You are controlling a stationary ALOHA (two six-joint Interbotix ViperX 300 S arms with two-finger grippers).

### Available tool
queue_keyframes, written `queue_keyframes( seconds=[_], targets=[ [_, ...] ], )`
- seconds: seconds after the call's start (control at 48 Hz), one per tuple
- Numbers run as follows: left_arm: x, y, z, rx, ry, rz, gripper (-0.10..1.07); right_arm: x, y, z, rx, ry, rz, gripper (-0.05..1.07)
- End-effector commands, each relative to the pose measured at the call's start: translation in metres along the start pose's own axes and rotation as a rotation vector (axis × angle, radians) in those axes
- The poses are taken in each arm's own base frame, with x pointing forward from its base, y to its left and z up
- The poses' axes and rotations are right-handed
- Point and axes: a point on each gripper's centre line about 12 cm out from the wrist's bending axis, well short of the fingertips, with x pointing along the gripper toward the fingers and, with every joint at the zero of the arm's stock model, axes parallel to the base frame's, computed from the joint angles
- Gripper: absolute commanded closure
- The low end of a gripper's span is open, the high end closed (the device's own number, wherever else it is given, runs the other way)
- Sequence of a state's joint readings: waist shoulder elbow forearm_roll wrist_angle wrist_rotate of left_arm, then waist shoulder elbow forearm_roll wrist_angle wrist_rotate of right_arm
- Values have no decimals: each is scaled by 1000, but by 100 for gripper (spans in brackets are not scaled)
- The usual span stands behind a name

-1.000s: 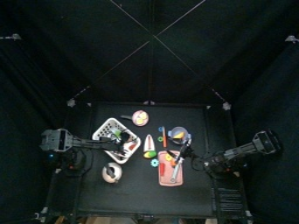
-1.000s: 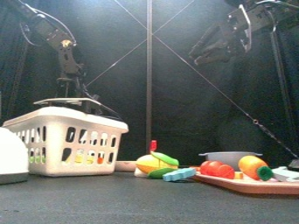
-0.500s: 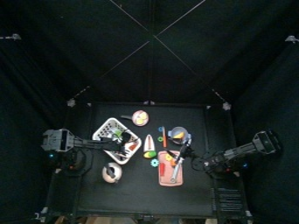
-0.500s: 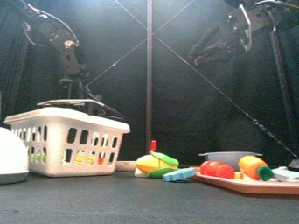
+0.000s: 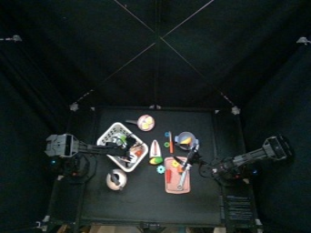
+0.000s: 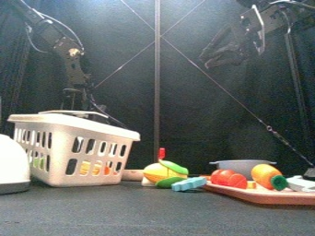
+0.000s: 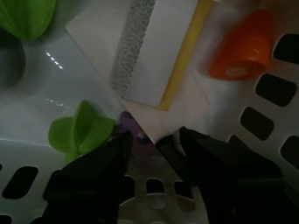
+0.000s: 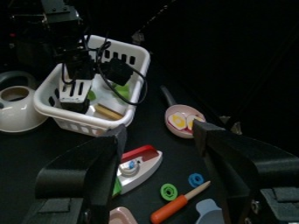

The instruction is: Grab cleaver

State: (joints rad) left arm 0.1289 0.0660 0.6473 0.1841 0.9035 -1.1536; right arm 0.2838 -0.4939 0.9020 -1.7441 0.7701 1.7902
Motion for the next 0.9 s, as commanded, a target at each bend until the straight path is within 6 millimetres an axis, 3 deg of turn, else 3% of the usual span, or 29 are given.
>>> queue_keyframes(
  seconds=[0.0,0.312,0.875],
  targets=[
    [3,3,0,-2,3,15,17,-1,0,8,12,-19,-1,9],
    [-5,3,2,-7,-12,-8,42,-1,-1,7,11,-18,-1,9],
    [-38,10,6,-2,-89,-78,42,-1,-1,7,11,-17,-3,9]
  ],
)
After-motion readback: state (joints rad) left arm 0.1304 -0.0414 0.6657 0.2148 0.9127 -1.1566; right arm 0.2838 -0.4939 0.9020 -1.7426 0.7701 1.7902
